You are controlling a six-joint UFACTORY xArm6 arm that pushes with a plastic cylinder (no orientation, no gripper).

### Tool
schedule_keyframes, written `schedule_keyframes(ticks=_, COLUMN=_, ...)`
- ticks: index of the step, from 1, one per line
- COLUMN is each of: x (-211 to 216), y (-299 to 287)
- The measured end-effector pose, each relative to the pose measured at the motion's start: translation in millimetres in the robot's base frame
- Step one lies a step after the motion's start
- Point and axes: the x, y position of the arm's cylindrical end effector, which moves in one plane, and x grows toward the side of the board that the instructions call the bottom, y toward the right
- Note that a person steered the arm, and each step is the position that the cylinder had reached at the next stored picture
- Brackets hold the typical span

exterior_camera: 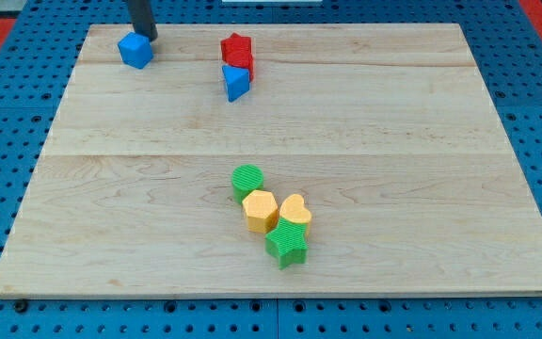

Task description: Push the triangle into the green circle

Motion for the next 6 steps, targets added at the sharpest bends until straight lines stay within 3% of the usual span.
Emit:
schedule_keyframes(ticks=1, x=50.1, y=7.6)
schedule_keyframes(ticks=2, x=-1.5, y=-2.9)
schedule_keyframes(ticks=3, x=-38.1, y=68.3)
schedule_keyframes(ticks=4, x=-6.6, y=108.7)
schedule_keyframes(ticks=6, x=91.3, y=117.5)
